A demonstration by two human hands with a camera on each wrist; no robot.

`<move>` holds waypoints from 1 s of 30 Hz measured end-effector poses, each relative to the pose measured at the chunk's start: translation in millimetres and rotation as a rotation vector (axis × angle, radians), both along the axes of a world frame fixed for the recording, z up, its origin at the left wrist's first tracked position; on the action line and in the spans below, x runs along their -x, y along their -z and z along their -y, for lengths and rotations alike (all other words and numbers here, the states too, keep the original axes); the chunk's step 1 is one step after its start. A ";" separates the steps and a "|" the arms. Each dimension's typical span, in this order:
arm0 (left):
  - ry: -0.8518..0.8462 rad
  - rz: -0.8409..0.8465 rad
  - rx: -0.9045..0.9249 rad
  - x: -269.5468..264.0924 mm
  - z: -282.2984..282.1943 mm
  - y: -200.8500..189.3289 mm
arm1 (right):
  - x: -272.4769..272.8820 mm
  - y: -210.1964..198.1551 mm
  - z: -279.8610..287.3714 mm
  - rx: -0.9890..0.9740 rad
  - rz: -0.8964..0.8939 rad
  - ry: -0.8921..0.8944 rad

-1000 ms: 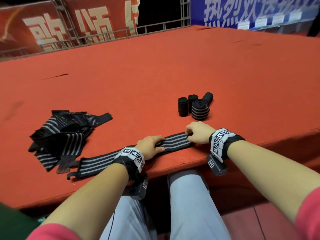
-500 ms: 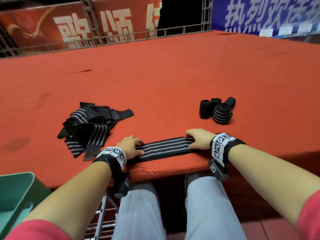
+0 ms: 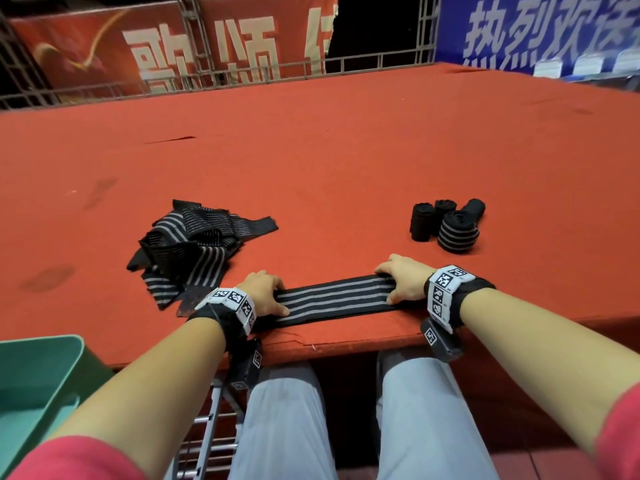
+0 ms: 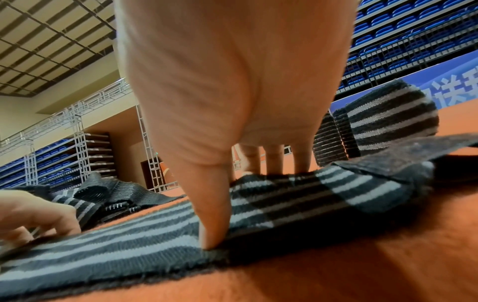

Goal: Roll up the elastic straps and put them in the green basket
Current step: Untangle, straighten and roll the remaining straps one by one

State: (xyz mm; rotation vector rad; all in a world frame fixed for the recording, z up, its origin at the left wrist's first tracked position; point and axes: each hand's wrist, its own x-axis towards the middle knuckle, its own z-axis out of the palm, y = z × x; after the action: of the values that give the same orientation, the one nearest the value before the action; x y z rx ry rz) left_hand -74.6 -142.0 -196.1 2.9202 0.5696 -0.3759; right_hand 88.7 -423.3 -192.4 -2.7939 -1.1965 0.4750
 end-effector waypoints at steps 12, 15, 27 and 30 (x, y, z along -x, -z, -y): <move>0.050 -0.116 0.097 -0.1 2.2 -19.0 | -6.7 -13.2 -17.8 -0.008 0.036 -0.013; 0.039 -0.136 0.101 -2.8 -2.5 -24.8 | -16.0 -16.7 -30.5 -0.017 0.071 0.020; -0.105 -0.104 0.204 -47.9 -35.6 -27.9 | -90.7 -18.5 -118.2 0.031 0.325 -0.063; -0.123 -0.115 0.208 -61.7 -40.3 -21.9 | -111.9 -16.3 -145.0 0.079 0.395 -0.098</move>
State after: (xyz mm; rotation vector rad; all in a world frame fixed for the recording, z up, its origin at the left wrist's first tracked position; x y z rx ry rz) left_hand -12.8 -101.7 -174.1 2.6635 0.6779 -0.5548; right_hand 200.6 -278.3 -176.1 -2.9990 -1.4153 -0.0338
